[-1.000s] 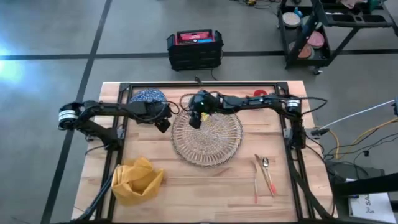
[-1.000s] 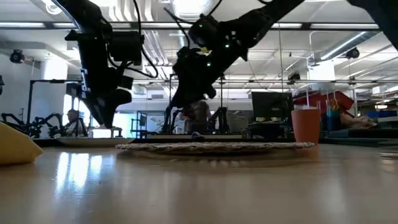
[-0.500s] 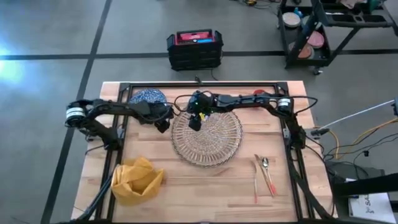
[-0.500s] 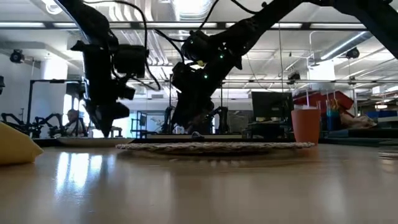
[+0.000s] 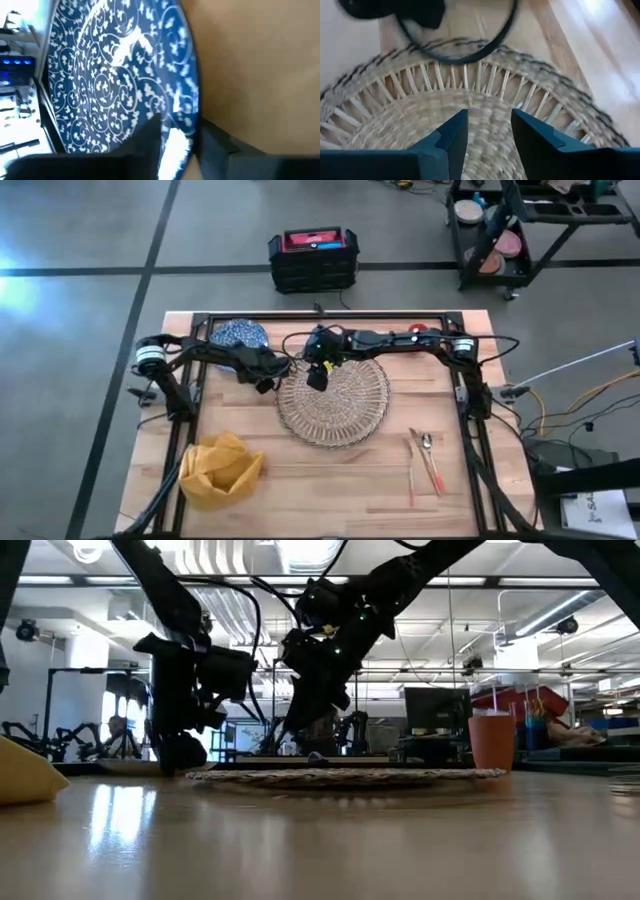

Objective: Set table place
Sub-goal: Put the blue plate on the brown placemat

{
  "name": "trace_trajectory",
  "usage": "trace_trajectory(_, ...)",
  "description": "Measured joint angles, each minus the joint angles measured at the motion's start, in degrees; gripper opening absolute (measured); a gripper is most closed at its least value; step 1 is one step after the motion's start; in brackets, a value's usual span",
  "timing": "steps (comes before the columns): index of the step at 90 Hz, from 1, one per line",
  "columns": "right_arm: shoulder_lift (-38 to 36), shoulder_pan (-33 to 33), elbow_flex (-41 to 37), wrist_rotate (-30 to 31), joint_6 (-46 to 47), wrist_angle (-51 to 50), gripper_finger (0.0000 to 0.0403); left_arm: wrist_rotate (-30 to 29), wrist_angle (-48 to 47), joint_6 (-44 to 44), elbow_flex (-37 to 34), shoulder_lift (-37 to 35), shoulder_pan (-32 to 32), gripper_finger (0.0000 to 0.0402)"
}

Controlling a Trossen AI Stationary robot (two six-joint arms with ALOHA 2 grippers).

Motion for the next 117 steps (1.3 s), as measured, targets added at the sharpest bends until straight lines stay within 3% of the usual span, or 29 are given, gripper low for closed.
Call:
trace_trajectory(33, 0.0, 0.2, 0.0, 0.0, -1.1, -1.0, 0.0083, 0.0, -0.8, -0.2, 0.0, -2.1, -2.0, 0.0005)
trace_trajectory(52, -2.1, 0.4, -0.3, 0.8, -2.2, -6.3, 0.0053, 4.4, -4.9, -2.0, 4.8, -7.6, -8.9, 0.0001)
trace_trajectory(64, -4.9, 1.7, -2.7, 5.0, -2.9, -11.4, 0.0027, 5.7, -5.0, -1.0, 10.1, -10.1, -14.4, 0.0001)
trace_trajectory(91, -22.6, 9.7, -24.4, 14.6, 5.7, -12.6, 0.0004, 4.3, -4.5, 2.9, 18.1, -9.1, -21.6, 0.0001)
trace_trajectory(117, -44.6, 16.9, -44.0, 21.4, 24.0, -8.2, 0.0001, 5.2, 10.5, 13.4, 23.6, -1.2, -25.7, 0.0001)
